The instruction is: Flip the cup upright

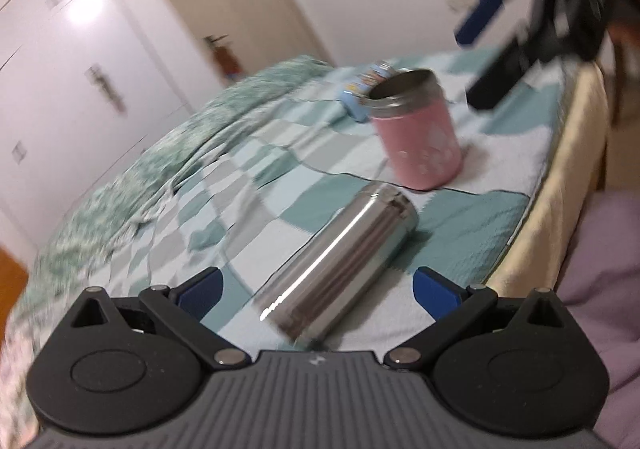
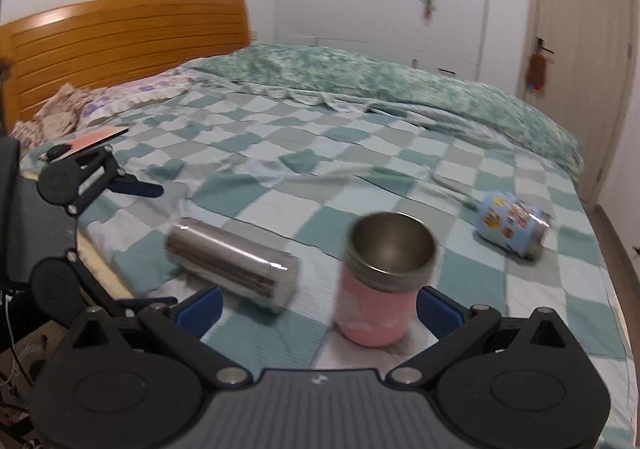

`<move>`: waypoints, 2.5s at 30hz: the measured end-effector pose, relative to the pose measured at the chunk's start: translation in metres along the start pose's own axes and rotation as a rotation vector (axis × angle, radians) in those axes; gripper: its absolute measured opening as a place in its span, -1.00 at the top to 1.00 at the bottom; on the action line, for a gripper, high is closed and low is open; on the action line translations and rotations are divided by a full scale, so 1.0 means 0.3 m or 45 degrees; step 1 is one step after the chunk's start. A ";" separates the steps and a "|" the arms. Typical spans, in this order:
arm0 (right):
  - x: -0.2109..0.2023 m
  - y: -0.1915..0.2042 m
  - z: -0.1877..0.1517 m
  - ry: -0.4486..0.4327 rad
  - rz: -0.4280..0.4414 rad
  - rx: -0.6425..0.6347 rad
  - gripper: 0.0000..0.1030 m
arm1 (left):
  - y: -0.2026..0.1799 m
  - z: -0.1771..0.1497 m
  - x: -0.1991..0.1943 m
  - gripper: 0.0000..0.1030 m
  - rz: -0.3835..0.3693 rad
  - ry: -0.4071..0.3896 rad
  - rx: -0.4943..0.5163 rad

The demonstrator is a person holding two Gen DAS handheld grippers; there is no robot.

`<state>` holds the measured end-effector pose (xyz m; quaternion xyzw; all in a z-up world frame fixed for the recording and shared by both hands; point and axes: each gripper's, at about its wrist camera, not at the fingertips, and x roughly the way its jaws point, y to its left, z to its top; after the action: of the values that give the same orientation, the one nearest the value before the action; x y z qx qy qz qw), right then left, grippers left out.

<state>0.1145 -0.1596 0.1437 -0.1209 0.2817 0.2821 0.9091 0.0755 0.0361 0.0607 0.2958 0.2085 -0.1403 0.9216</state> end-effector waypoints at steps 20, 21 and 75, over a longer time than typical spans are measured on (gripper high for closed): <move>0.349 0.419 0.090 0.125 -0.054 -0.797 -1.00 | 0.212 -0.232 -0.073 -1.00 0.150 0.045 -0.480; 0.367 0.429 0.095 0.143 -0.058 -0.836 -1.00 | 0.218 -0.237 -0.069 -1.00 0.154 0.050 -0.488; 0.611 0.251 0.185 0.520 0.222 0.280 -0.18 | 0.298 -0.317 -0.065 -1.00 0.203 0.108 -0.607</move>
<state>0.2205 0.0040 0.0778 -0.0510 0.4980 0.2968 0.8132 0.0640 0.1665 0.0431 0.0913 0.2503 -0.0015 0.9639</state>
